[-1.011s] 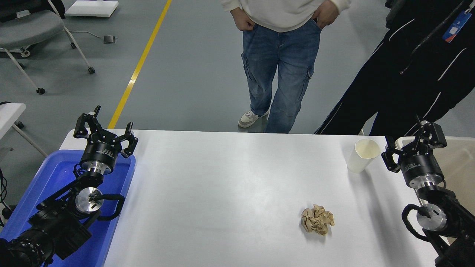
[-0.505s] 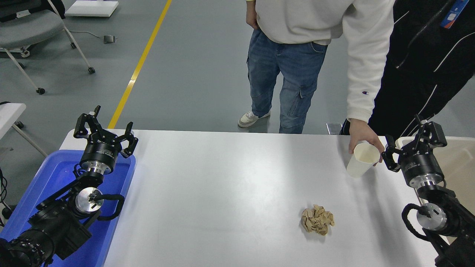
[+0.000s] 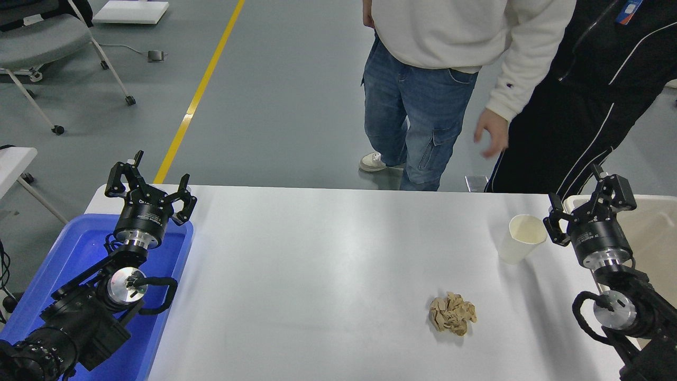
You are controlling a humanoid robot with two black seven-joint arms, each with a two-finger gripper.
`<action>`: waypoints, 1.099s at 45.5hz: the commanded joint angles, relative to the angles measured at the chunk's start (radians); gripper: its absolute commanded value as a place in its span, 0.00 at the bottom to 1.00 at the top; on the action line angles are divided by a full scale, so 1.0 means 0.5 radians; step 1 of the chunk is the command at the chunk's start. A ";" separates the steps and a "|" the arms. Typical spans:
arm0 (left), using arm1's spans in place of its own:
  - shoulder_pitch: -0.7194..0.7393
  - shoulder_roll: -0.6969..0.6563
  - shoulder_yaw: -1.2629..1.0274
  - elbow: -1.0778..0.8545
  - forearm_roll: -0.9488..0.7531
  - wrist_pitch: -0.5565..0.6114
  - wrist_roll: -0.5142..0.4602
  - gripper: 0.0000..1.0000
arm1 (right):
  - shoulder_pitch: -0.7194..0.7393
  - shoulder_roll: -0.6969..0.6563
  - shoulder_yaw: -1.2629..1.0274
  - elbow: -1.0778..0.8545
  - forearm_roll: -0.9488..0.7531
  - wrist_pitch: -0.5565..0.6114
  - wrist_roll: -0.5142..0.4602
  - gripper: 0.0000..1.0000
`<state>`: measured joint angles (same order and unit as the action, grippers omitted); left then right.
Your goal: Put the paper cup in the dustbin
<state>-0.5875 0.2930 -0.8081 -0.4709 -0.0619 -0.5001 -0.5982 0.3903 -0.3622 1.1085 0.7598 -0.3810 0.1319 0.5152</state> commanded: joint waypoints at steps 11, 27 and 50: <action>0.000 0.000 -0.001 0.000 0.001 0.000 0.000 1.00 | -0.008 -0.015 0.004 0.005 0.017 0.000 0.031 0.99; 0.000 0.000 0.002 0.000 0.001 0.000 0.000 1.00 | 0.020 -0.021 0.007 -0.007 0.017 0.000 0.028 0.99; 0.000 0.000 -0.001 0.000 -0.002 0.000 0.000 1.00 | 0.026 -0.239 -0.011 -0.007 -0.002 -0.012 0.028 0.99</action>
<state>-0.5875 0.2930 -0.8082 -0.4709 -0.0618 -0.5001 -0.5983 0.3932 -0.4226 1.1079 0.7561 -0.3728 0.1316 0.5293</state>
